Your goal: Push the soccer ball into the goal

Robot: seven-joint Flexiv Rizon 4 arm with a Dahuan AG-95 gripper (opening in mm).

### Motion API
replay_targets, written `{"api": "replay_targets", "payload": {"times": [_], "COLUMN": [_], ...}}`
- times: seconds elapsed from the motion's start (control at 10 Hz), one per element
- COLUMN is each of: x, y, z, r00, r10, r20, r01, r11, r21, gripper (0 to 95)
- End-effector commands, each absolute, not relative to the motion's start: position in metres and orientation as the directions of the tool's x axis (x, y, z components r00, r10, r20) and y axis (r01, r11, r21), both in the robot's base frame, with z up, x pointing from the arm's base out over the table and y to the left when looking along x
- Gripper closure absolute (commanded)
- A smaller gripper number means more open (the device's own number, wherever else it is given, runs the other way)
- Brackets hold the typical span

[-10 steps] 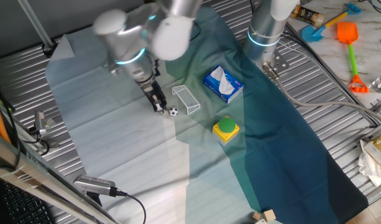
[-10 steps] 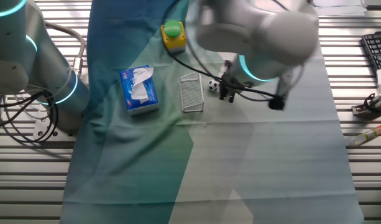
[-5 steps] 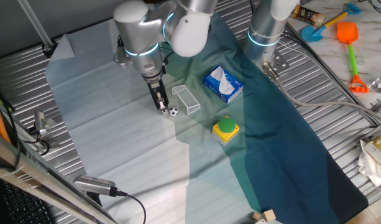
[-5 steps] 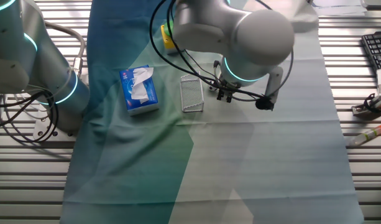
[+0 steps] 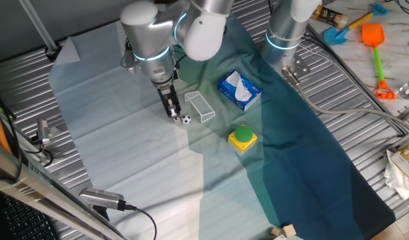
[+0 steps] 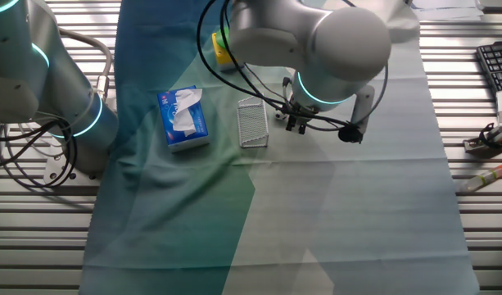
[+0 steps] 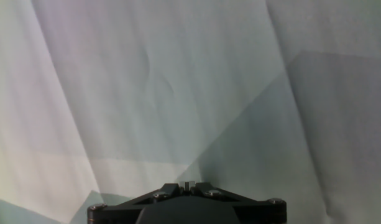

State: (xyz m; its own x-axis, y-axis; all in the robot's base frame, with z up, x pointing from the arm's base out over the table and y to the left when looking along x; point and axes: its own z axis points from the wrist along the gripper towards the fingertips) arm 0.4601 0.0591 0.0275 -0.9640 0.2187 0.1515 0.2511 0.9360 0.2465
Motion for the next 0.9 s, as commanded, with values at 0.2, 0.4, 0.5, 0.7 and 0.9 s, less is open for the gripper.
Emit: {"api": "replay_targets", "payload": {"times": [0.2, 0.4, 0.5, 0.7, 0.9], "x": [0.4593, 0.4593, 0.4593, 0.4593, 0.4593], "y": [0.0586, 0.0586, 0.0586, 0.0586, 0.0586], "z": [0.0272, 0.0272, 0.0272, 0.0272, 0.0272], "r00": [-0.965, -0.967, -0.966, -0.965, -0.965], "r10": [0.222, 0.217, 0.219, 0.226, 0.230], "r20": [0.137, 0.131, 0.136, 0.135, 0.126], "r01": [0.250, 0.243, 0.247, 0.253, 0.254], "r11": [0.938, 0.940, 0.940, 0.939, 0.940], "r21": [0.241, 0.238, 0.237, 0.233, 0.227], "gripper": [95.0, 95.0, 95.0, 95.0, 95.0]}}
